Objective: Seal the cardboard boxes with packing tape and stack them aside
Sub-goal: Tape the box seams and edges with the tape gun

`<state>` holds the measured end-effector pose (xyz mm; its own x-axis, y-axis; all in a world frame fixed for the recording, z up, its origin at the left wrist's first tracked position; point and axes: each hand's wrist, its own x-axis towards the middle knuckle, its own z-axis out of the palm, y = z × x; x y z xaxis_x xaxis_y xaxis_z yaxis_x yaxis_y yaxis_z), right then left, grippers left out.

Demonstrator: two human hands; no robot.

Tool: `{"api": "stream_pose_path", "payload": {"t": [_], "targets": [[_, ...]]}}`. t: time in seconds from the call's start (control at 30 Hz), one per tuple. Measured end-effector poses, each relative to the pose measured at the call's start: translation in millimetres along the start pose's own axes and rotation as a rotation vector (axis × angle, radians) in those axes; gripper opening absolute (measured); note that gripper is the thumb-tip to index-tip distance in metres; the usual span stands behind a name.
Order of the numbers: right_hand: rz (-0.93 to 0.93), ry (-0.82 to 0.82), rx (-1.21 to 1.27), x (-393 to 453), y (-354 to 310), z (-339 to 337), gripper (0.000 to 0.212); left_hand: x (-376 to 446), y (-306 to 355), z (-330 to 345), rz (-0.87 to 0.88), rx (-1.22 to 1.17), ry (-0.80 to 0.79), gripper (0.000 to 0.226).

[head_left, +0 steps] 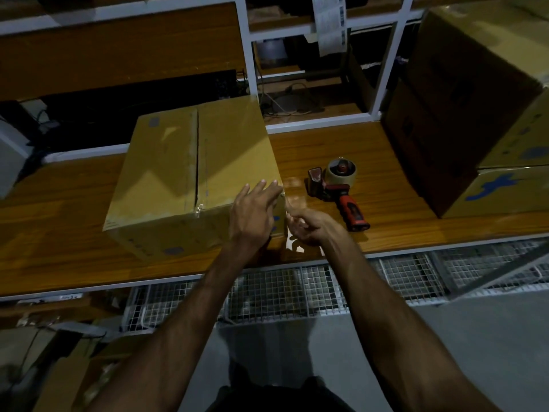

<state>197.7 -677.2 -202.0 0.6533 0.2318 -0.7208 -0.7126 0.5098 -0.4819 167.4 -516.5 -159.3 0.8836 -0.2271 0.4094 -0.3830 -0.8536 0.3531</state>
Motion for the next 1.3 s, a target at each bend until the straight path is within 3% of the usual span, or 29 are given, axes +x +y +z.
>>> {"api": "stream_pose_path", "payload": {"t": [0.07, 0.1, 0.27, 0.43, 0.6, 0.73, 0.9, 1.0, 1.13, 1.3], "targets": [[-0.127, 0.037, -0.119, 6.8, 16.3, 2.6, 0.031, 0.2, -0.1, -0.1, -0.015, -0.024, -0.005, 0.041], [-0.248, 0.074, -0.129, 8.9, 24.5, 4.5, 0.026, 0.1, -0.7, -0.1, -0.018, -0.033, -0.008, 0.041], [-1.003, 0.441, -0.344, 6.3, 55.8, 22.5, 0.01, 1.5, 0.9, -5.3, -0.066, -0.105, -0.05, 0.053], [-1.266, 0.534, -0.48, 8.2, 72.2, 36.4, 0.009, 3.8, -3.8, -13.1, -0.282, -0.228, -0.18, 0.082], [-1.227, 0.491, -0.514, 9.2, 72.4, 29.4, 0.018, 6.2, -12.6, -31.5, -0.295, -0.563, -0.26, 0.096], [-1.142, 0.256, -0.691, -4.6, 49.4, 9.6, 0.041, 8.6, -16.6, -46.8, -0.344, -0.789, -0.261, 0.096], [-1.314, 0.231, -0.846, -24.4, 9.5, -4.4, 0.03, 12.1, -18.4, -60.8, -0.421, -0.979, -0.154, 0.067], [-1.251, 0.152, -0.926, -32.7, -13.7, 8.0, 0.012, 15.4, -20.8, -64.5, -0.46, -1.01, -0.153, 0.056], [-1.215, 0.05, -1.248, -35.6, -29.9, 25.6, 0.021, 19.6, -31.1, -67.3, -0.531, -1.148, -0.153, 0.048], [-1.266, -0.008, -1.325, -31.8, -25.4, 14.2, 0.016, 24.2, -40.2, -71.1, -0.588, -1.096, -0.184, 0.036]]}}
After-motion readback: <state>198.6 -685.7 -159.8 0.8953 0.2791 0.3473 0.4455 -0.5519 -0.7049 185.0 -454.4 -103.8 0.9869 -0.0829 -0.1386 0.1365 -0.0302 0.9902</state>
